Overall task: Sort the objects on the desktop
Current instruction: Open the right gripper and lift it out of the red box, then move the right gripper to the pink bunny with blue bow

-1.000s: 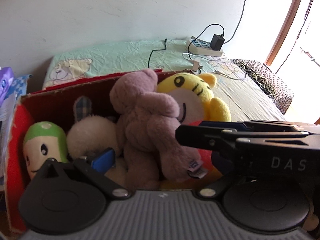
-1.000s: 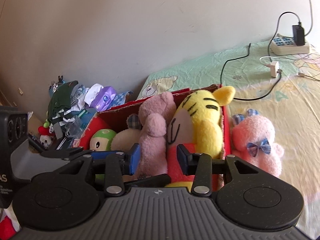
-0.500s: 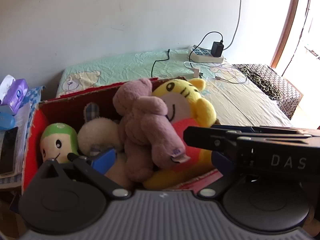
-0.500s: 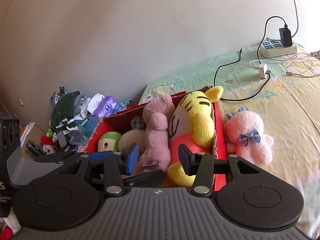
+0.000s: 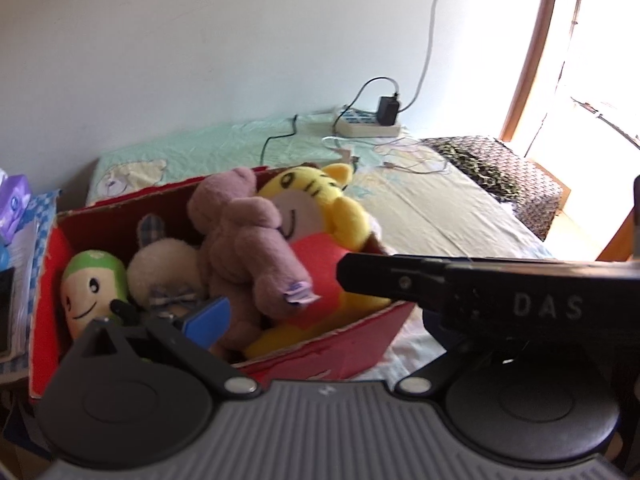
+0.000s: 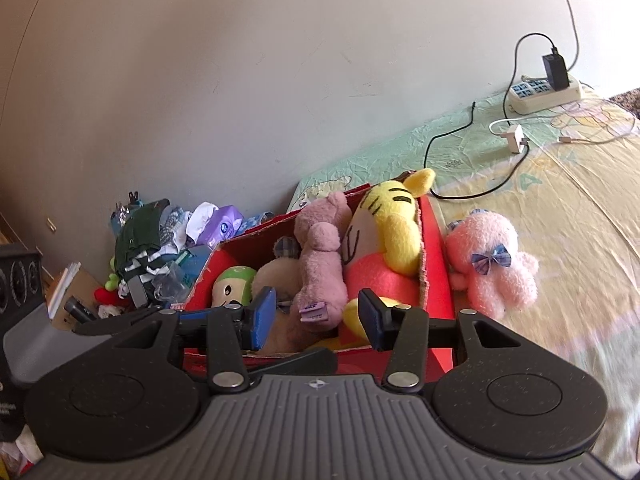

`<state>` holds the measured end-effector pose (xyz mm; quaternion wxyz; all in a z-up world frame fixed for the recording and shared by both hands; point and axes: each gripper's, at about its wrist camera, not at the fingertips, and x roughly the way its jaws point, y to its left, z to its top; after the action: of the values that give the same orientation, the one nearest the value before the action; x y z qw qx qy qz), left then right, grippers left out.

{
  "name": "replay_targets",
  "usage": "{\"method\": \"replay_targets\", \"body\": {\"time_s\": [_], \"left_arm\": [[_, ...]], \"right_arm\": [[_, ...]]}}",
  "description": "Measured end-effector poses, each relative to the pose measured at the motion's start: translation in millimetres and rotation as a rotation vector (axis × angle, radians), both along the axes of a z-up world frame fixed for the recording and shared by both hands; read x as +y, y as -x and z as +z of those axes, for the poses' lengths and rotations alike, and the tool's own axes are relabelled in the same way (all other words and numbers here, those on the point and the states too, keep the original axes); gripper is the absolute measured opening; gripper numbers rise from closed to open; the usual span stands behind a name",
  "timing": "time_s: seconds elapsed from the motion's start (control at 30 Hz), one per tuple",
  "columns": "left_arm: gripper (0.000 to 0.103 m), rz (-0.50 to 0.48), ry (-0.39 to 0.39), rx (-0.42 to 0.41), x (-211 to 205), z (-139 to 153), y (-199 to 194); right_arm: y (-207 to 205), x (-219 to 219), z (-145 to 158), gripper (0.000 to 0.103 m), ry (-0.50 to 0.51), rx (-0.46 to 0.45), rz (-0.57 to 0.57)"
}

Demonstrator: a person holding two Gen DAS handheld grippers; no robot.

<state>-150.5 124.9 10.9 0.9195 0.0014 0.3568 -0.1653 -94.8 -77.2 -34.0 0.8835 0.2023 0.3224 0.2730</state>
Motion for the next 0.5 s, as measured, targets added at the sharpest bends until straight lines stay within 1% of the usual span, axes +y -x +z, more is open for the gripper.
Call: {"method": "replay_targets", "body": {"time_s": [0.17,0.3,0.4,0.5], "left_arm": [[0.102,-0.051,-0.006,-0.034,-13.0,0.6,6.5],[0.102,-0.095,0.014,-0.066,-28.1,5.0,9.9],[0.102,-0.140,0.034,-0.093,-44.8,7.8,12.2],[0.102,-0.188,0.037,-0.103,-67.4,8.2,10.3]], "right_arm": [[0.2,-17.1,-3.2,0.049,-0.044,0.001,-0.018],[-0.2,-35.3,-3.9,0.049,-0.059,-0.007,-0.026],[-1.7,-52.0,-2.7,0.049,-0.062,-0.017,-0.039],[-5.6,-72.2,-4.4,0.049,-0.058,-0.012,-0.071]]}}
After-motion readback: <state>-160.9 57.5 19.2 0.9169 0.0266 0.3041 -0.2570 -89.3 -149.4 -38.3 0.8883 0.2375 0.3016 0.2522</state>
